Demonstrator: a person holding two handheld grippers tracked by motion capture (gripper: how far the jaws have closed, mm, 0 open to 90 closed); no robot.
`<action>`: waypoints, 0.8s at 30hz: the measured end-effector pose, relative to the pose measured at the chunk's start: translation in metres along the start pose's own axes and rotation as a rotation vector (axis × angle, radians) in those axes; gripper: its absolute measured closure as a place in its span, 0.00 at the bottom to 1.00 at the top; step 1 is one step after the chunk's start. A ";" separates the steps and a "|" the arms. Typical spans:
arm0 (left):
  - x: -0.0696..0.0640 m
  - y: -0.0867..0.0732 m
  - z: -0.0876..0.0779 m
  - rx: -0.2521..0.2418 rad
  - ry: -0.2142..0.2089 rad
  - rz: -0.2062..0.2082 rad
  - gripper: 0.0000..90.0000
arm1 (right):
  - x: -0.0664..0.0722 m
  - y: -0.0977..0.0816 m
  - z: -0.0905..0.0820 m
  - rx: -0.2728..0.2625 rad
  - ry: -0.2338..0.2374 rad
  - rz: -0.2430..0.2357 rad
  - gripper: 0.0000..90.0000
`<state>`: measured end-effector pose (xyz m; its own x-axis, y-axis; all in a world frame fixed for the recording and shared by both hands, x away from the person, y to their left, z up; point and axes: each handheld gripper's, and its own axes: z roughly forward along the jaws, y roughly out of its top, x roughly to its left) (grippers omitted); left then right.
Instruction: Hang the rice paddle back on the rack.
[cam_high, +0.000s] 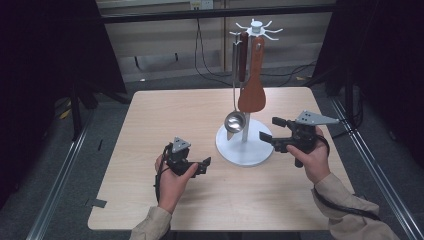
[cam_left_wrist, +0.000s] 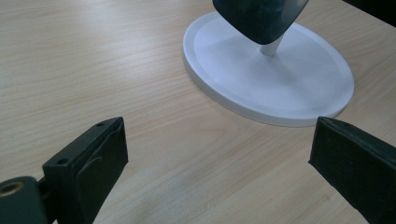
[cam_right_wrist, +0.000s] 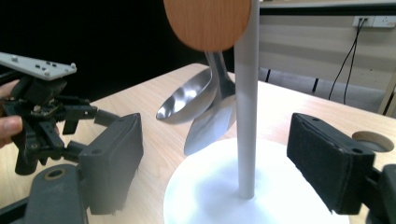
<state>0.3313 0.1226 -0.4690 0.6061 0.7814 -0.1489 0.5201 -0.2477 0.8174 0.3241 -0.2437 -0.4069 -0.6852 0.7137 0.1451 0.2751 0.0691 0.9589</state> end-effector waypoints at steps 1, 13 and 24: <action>0.000 0.000 0.000 0.001 0.000 0.000 0.04 | 0.000 -0.001 0.000 0.007 -0.006 0.000 0.20; 0.000 0.000 -0.001 -0.004 -0.009 0.001 0.04 | 0.001 -0.016 0.004 0.043 0.001 -0.025 0.20; 0.000 0.000 0.000 -0.005 -0.010 0.002 0.04 | 0.005 -0.028 0.010 0.074 0.003 -0.063 0.19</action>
<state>0.3311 0.1224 -0.4685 0.6128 0.7753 -0.1530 0.5164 -0.2463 0.8202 0.3198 -0.2352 -0.4355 -0.7047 0.7043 0.0859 0.2803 0.1651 0.9456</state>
